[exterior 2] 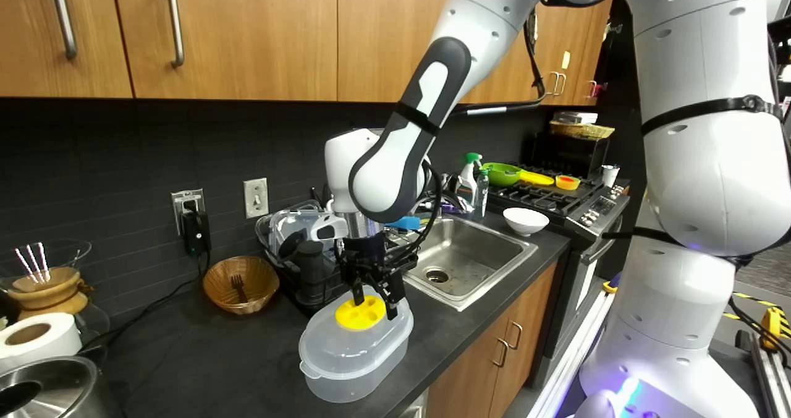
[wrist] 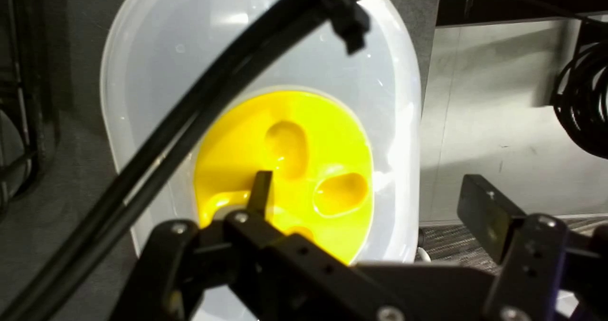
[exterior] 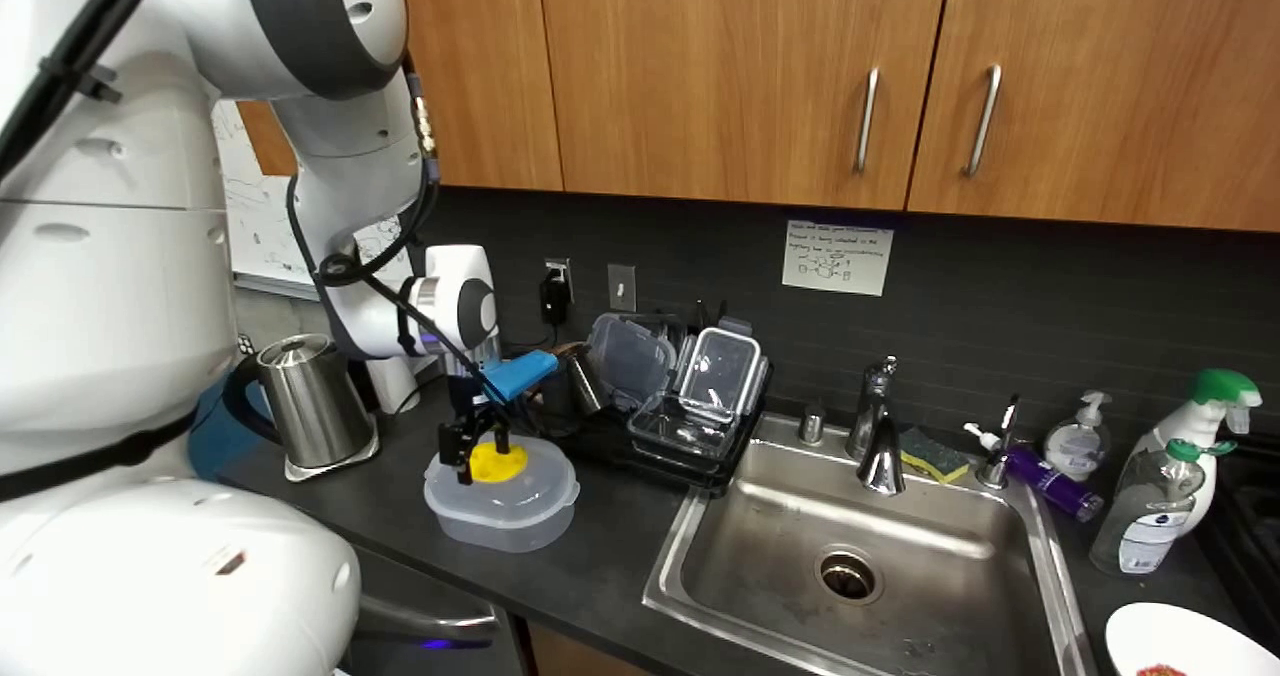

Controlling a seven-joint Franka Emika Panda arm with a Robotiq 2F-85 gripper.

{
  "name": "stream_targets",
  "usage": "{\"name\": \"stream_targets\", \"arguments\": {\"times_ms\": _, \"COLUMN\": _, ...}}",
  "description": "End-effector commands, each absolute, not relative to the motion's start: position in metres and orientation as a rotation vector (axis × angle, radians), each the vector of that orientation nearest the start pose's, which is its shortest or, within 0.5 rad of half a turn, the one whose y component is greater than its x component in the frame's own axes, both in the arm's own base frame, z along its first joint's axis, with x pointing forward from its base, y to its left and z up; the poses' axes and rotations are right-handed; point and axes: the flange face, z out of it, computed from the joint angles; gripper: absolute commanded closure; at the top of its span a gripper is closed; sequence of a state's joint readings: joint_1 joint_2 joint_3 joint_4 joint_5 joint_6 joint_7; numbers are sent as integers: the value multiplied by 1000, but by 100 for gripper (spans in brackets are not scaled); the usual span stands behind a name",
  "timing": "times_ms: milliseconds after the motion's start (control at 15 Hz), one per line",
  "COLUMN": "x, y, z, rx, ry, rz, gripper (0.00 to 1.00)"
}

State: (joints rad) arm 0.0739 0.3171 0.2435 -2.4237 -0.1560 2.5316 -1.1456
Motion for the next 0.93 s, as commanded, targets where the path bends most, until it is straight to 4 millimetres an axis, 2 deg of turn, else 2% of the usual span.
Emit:
{"name": "stream_targets", "arguments": {"times_ms": 0, "x": 447, "y": 156, "z": 166, "rx": 2246, "ry": 2293, "rz": -307, "gripper": 0}}
{"name": "stream_targets", "arguments": {"times_ms": 867, "x": 459, "y": 160, "z": 159, "rx": 2246, "ry": 2298, "rz": -347, "gripper": 0}}
